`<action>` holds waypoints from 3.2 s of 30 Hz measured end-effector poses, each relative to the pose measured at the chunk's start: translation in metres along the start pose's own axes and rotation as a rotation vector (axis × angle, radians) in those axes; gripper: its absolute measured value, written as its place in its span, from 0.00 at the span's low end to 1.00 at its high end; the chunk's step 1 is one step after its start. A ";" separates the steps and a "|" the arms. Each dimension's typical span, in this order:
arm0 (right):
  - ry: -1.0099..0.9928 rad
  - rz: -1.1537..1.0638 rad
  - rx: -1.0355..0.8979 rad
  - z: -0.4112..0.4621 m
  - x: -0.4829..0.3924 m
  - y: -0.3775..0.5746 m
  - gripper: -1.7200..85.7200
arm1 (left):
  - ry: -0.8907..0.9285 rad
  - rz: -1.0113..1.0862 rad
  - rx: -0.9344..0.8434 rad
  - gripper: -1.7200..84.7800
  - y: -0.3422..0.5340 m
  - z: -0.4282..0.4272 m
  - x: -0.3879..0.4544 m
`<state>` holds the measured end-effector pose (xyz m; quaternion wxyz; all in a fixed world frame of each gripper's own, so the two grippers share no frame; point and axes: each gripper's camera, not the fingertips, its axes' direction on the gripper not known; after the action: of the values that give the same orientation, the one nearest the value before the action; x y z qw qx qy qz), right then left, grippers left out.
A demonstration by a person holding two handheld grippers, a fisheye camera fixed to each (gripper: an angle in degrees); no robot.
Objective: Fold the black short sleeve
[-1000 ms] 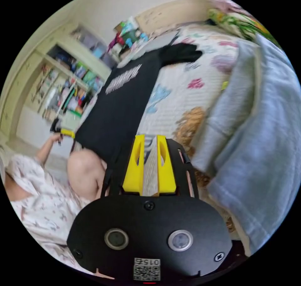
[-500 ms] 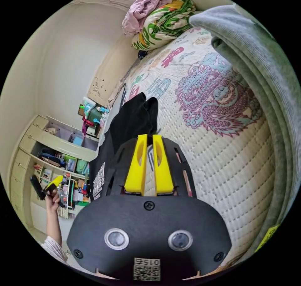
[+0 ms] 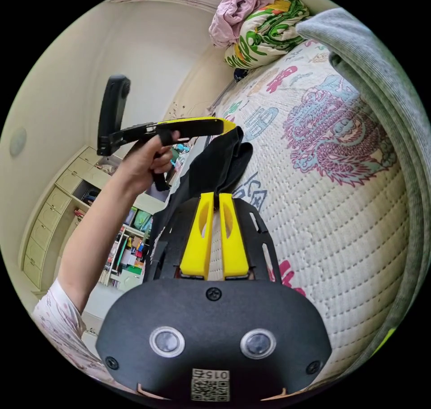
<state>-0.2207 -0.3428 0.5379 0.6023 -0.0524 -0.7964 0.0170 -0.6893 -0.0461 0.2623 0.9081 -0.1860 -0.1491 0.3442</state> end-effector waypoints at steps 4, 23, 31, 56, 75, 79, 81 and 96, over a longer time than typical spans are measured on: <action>-0.005 -0.010 0.000 -0.002 -0.001 0.009 0.03 | 0.017 -0.200 -0.019 0.13 0.014 0.040 -0.026; -0.157 -0.704 -0.222 0.071 -0.146 0.178 0.04 | -0.014 -0.686 0.490 0.05 0.502 -0.133 -0.097; -0.044 -0.915 -0.382 0.142 -0.170 0.282 0.05 | 0.002 -0.466 0.316 0.13 0.529 -0.129 -0.085; 0.155 -1.063 -0.399 0.237 -0.101 0.345 0.13 | 0.182 -0.730 0.352 0.14 0.433 -0.179 -0.214; 0.334 -0.849 -0.326 0.326 0.015 0.345 0.04 | 0.175 -0.657 0.191 0.04 0.124 -0.102 -0.242; 0.335 -0.783 -0.334 0.326 0.043 0.335 0.03 | 0.144 -0.639 0.189 0.05 0.058 -0.105 -0.235; 0.369 -0.786 -0.346 0.330 0.050 0.337 0.03 | 0.139 -0.636 0.219 0.05 0.036 -0.107 -0.231; 0.130 -0.944 -0.321 0.277 0.074 0.368 0.10 | 0.065 -0.702 0.217 0.16 0.064 -0.250 -0.196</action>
<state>-0.4841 0.0407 0.4996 0.5769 0.2204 -0.6869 -0.3832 -0.7668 -0.1933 -0.0155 0.9896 -0.0369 -0.1374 0.0194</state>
